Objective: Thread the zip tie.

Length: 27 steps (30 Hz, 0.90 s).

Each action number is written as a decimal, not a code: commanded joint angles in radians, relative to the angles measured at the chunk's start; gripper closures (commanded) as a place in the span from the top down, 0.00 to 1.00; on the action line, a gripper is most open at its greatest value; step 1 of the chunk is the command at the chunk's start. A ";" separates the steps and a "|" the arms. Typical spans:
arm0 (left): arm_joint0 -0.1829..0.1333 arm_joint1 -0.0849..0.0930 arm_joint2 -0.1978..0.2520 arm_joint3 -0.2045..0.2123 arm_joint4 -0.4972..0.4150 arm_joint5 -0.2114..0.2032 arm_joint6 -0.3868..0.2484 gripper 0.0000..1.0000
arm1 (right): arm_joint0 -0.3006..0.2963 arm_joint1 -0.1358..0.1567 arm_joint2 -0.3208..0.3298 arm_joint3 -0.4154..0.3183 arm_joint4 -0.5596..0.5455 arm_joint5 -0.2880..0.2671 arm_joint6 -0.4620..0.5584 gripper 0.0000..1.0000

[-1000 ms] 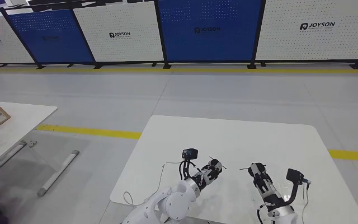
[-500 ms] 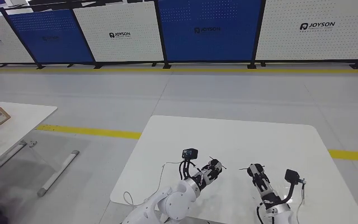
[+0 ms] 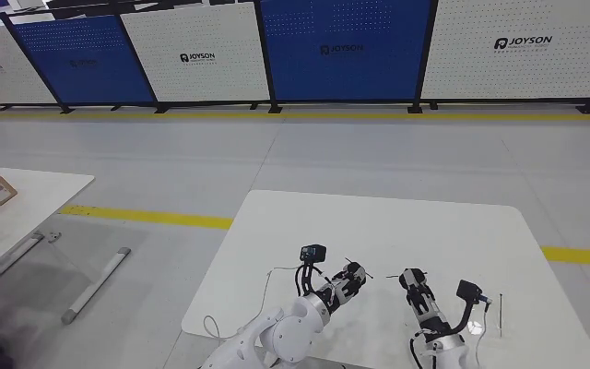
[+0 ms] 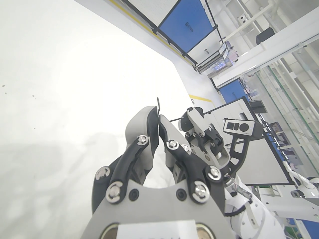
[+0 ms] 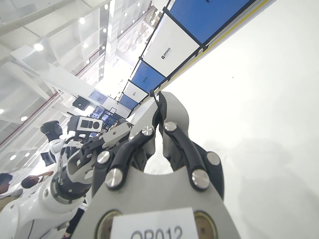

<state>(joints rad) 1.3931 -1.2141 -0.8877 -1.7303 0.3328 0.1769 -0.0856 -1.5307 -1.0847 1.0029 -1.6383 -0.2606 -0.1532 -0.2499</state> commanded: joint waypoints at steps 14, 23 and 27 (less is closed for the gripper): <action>0.000 0.000 0.000 0.000 0.000 0.000 0.000 0.00 | -0.015 -0.021 0.002 0.017 0.045 -0.053 0.033 0.00; 0.000 0.000 0.000 0.000 0.000 0.000 0.000 0.00 | -0.015 -0.022 0.003 0.017 0.045 -0.051 0.036 0.00; 0.000 0.000 0.000 0.000 0.000 0.000 0.000 0.00 | -0.016 -0.027 -0.001 0.018 0.041 -0.065 0.061 0.00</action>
<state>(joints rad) 1.3931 -1.2141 -0.8877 -1.7303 0.3328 0.1769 -0.0856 -1.5471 -1.1112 1.0035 -1.6209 -0.2189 -0.2149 -0.1919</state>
